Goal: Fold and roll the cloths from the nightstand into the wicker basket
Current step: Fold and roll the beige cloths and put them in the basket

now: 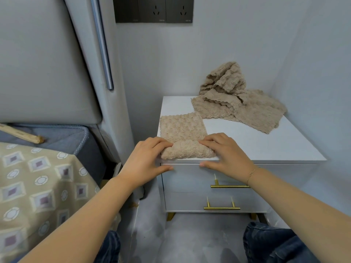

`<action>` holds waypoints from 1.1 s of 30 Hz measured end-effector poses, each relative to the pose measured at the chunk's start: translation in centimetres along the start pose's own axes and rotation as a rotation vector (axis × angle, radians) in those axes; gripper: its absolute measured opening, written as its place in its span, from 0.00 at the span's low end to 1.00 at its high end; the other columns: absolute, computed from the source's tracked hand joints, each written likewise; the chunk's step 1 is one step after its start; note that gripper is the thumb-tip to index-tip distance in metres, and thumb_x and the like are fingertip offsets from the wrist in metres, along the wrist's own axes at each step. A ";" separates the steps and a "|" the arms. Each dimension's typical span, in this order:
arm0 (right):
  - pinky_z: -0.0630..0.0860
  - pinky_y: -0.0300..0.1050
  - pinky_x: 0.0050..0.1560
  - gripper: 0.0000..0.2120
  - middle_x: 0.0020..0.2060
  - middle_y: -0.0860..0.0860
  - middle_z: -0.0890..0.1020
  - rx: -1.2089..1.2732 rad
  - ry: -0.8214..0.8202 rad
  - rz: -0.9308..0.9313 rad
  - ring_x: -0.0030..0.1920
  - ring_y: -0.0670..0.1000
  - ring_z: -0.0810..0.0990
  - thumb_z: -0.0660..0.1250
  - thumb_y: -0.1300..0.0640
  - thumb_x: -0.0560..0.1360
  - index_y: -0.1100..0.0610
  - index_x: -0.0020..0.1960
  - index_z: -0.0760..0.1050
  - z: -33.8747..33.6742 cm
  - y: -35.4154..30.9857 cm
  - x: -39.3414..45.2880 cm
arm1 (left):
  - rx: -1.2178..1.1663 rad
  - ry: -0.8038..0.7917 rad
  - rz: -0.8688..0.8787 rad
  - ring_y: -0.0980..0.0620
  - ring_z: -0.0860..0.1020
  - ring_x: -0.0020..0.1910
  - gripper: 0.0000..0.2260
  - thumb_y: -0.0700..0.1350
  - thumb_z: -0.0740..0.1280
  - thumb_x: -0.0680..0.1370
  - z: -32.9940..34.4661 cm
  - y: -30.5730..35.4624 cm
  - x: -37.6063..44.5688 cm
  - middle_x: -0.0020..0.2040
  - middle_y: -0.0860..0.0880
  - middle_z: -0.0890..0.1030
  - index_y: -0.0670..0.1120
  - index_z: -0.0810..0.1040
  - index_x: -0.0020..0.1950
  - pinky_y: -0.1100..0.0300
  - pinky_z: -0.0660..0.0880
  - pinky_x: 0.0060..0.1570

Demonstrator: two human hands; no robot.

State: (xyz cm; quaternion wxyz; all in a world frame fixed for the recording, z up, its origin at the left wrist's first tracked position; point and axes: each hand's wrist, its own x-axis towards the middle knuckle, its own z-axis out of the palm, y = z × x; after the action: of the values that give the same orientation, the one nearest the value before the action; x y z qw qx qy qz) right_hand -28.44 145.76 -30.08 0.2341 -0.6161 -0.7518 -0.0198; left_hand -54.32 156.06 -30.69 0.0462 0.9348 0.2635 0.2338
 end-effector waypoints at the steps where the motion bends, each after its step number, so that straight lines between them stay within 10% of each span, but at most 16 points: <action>1: 0.69 0.44 0.59 0.29 0.57 0.48 0.76 -0.019 0.038 -0.017 0.58 0.47 0.69 0.73 0.42 0.69 0.53 0.66 0.75 0.1 -0.1 -0.2 | 0.001 0.006 0.005 0.53 0.74 0.58 0.28 0.60 0.73 0.69 0.1 0.1 -0.2 0.61 0.54 0.76 0.50 0.75 0.66 0.55 0.71 0.58; 11: 0.63 0.45 0.47 0.17 0.46 0.49 0.79 -0.153 0.131 -0.122 0.47 0.49 0.68 0.74 0.55 0.67 0.55 0.56 0.81 -0.3 -0.7 -0.9 | 0.092 0.185 -0.042 0.53 0.71 0.52 0.14 0.54 0.75 0.70 0.1 2.1 -0.8 0.53 0.55 0.77 0.51 0.81 0.53 0.59 0.65 0.51; 26: 0.66 0.35 0.38 0.12 0.37 0.53 0.78 0.548 -0.008 0.339 0.36 0.45 0.70 0.68 0.43 0.72 0.51 0.48 0.78 -1.6 -0.8 0.4 | -0.548 -0.144 -0.446 0.58 0.72 0.33 0.08 0.58 0.67 0.76 -1.8 1.7 0.9 0.36 0.54 0.79 0.56 0.81 0.44 0.69 0.69 0.35; 30: 0.67 0.31 0.38 0.14 0.35 0.46 0.73 0.526 0.016 0.447 0.36 0.43 0.70 0.68 0.45 0.74 0.53 0.54 0.75 -1.2 -0.7 1.4 | -0.631 -0.190 -0.589 0.40 0.79 0.45 0.36 0.75 0.65 0.65 -1.4 0.9 1.5 0.47 0.40 0.82 0.44 0.82 0.51 0.48 0.79 0.50; 33: 0.67 0.35 0.38 0.16 0.36 0.47 0.75 0.480 0.063 0.492 0.36 0.44 0.72 0.69 0.44 0.73 0.54 0.54 0.74 -1.0 -0.7 2.1 | -0.605 -0.152 -0.630 0.47 0.70 0.32 0.36 0.72 0.65 0.68 -1.3 0.9 2.0 0.34 0.41 0.73 0.36 0.78 0.45 0.54 0.71 0.34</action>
State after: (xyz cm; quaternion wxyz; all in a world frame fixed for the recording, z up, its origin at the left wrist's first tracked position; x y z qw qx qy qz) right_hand -29.04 147.19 -28.28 0.3934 -0.7053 -0.5563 0.1956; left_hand -52.97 156.26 -28.48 0.4058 0.7677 0.4513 0.2053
